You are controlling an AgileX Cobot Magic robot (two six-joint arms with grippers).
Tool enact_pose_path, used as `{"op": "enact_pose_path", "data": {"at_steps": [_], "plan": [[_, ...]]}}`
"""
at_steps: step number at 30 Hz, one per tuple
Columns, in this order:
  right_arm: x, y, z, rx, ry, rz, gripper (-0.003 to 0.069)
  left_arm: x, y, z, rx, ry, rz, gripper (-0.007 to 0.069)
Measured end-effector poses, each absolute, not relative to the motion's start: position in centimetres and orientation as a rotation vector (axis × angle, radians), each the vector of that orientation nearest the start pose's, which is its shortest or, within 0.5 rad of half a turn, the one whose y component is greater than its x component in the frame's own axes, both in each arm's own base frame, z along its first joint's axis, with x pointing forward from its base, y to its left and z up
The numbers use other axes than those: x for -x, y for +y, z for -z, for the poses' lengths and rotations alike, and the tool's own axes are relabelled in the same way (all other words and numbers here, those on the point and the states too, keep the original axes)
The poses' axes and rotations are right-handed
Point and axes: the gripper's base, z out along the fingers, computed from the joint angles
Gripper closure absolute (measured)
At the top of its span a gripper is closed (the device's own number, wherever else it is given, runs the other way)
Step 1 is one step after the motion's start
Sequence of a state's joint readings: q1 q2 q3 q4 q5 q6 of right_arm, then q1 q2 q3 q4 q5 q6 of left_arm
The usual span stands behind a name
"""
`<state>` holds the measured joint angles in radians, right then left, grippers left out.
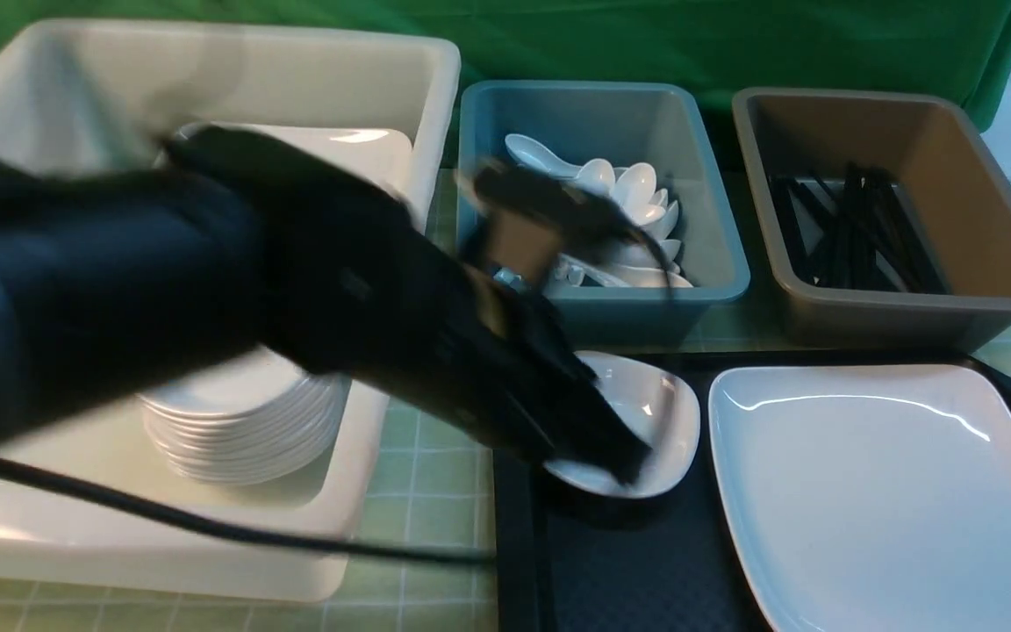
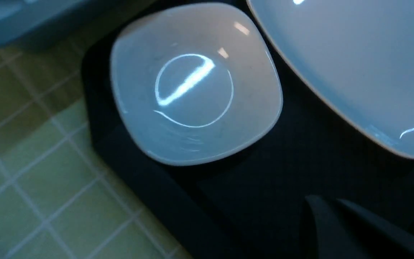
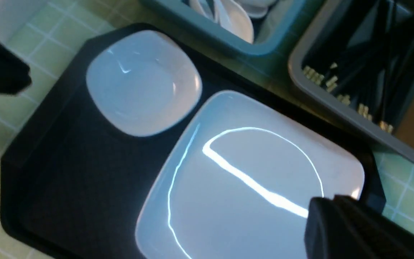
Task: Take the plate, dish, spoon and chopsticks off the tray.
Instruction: Use the left arm to grab a small plate from the dinner plate
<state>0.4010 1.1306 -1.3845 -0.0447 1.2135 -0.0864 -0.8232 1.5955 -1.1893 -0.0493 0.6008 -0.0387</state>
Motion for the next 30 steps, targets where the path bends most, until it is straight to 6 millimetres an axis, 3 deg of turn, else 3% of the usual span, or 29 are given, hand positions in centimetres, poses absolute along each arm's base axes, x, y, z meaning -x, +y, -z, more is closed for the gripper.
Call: {"op": "enact_pose_path", "data": {"at_steps": [4,5,7,12,16,22,24,28,29,30], "plan": [[-17.5,6.3,-42.1,0.538,2.397,-0.068,0.0652,-22.9,-28.9,-23.1,-1.133,2.302,0.298,0.0514],[-17.5,6.3,-42.0,0.538,2.399,-0.068,0.0652,-23.0,-29.1,-22.8,-1.140,2.301,0.293,0.0508],[-17.2,6.2,-41.3,0.542,2.419,-0.068,0.0652,-23.4,-29.8,-21.1,-1.187,2.272,0.260,0.0419],[-17.1,6.5,-39.8,0.551,2.473,-0.105,0.0652,-24.3,-30.8,-19.2,-1.242,2.185,0.232,0.0246],[-17.2,6.6,-39.3,0.566,2.484,-0.110,0.0652,-25.1,-31.1,-18.1,-1.284,2.125,0.202,0.0187],[-17.2,6.7,-39.3,0.585,2.477,-0.118,0.0652,-26.7,-30.5,-16.3,-1.263,2.140,0.186,0.0204],[-17.2,6.7,-39.3,0.585,2.477,-0.119,0.0652,-27.2,-30.1,-15.7,-1.253,2.159,0.176,0.0245],[-17.2,6.7,-39.3,0.585,2.477,-0.120,0.0652,-27.6,-30.2,-15.8,-1.264,2.120,0.174,0.0426],[-17.2,6.7,-39.3,0.584,2.476,-0.120,0.0652,-27.6,-30.2,-15.8,-1.264,2.116,0.175,0.0438],[-17.2,6.7,-39.3,0.585,2.477,-0.120,0.0652,-27.7,-30.3,-16.1,-1.274,2.082,0.177,0.0510]]}}
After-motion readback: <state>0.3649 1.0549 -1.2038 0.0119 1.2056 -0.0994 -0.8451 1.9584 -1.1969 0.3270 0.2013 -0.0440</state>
